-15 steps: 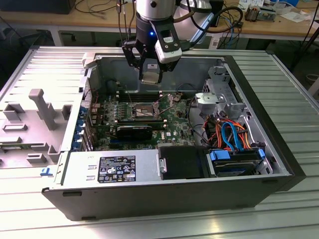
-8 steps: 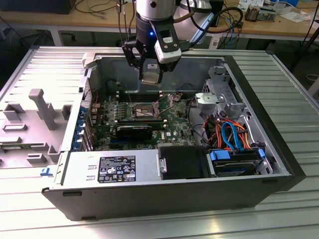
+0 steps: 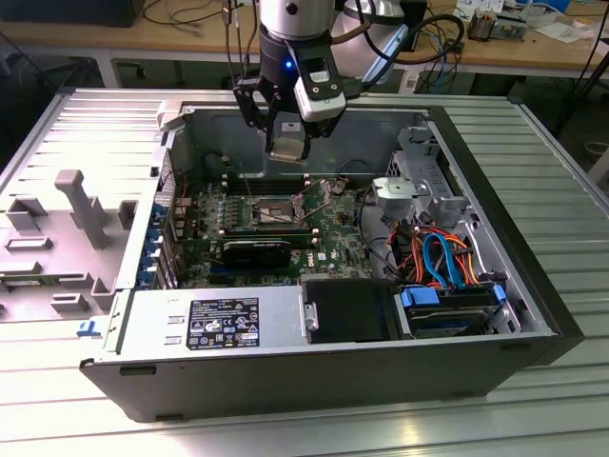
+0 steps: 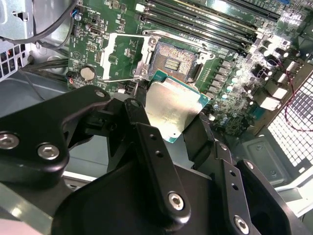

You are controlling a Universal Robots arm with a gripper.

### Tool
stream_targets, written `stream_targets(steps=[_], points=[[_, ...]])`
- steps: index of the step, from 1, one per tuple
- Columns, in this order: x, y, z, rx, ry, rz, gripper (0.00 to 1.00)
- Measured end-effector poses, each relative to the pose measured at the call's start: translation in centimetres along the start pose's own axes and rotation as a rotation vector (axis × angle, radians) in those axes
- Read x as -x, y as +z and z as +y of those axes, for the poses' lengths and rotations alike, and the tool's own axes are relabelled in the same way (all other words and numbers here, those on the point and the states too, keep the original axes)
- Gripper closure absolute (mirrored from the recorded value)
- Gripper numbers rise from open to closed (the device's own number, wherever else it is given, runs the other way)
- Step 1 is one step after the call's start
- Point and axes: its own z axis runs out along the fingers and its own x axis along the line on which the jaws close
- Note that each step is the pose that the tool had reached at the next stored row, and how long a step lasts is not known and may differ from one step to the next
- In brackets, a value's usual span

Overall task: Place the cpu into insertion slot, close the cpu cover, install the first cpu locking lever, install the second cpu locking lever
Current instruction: 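Place the cpu into insertion slot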

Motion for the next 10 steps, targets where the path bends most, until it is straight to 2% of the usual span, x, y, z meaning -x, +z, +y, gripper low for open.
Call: stream_targets(steps=[10], points=[[0.0,0.05,0.0,0.0005,0.025,-0.0022,0.45]])
